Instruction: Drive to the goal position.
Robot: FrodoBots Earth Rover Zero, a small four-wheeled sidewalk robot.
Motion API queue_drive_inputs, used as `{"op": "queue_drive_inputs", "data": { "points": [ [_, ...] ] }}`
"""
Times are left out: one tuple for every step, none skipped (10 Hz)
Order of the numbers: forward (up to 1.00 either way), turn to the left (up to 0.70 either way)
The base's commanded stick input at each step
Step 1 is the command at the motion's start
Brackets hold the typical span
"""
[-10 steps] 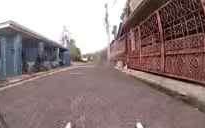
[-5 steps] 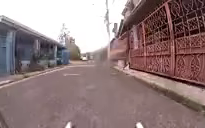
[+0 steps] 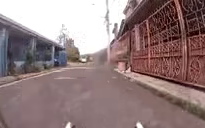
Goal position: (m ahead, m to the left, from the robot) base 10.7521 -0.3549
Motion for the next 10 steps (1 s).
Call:
{"op": "queue_drive_inputs", "data": {
  "points": [
    [1.00,0.03],
    [1.00,0.03],
    [1.00,0.02],
    [1.00,0.03],
    [1.00,0.02],
    [1.00,0.03],
    [1.00,0.03],
    [1.00,0.02],
    [1.00,0.03],
    [1.00,0.03]
  ]
}}
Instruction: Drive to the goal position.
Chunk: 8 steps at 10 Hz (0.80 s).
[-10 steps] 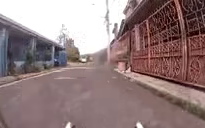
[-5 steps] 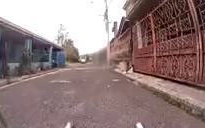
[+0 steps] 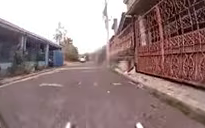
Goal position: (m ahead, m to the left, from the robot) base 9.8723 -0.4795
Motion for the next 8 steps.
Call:
{"op": "queue_drive_inputs", "data": {
  "points": [
    [1.00,0.02],
    [1.00,0.03],
    [1.00,0.02],
    [1.00,0.03],
    [1.00,0.03],
    [1.00,0.03],
    [1.00,0.03],
    [1.00,0.02]
  ]
}}
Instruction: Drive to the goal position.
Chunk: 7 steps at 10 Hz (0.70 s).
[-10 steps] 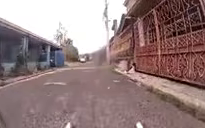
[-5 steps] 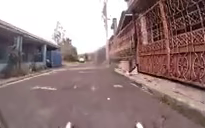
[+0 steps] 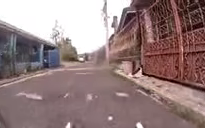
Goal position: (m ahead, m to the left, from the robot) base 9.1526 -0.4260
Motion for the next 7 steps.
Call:
{"op": "queue_drive_inputs", "data": {
  "points": [
    [1.00,0.03],
    [1.00,0.03],
    [1.00,0.03],
    [1.00,0.03],
    [1.00,0.03],
    [1.00,0.03],
    [1.00,0.02]
  ]
}}
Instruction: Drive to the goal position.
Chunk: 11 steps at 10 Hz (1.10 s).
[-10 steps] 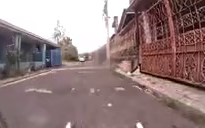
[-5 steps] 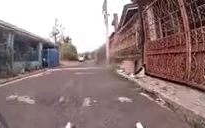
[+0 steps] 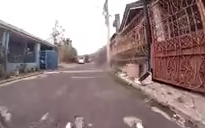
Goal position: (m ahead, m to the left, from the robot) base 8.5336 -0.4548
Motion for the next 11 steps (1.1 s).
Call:
{"op": "queue_drive_inputs", "data": {
  "points": [
    [1.00,0.02],
    [1.00,0.03],
    [1.00,0.03],
    [1.00,0.03],
    [1.00,0.02],
    [1.00,0.02],
    [1.00,0.03],
    [1.00,0.03],
    [1.00,0.03],
    [1.00,0.02],
    [1.00,0.02]
  ]
}}
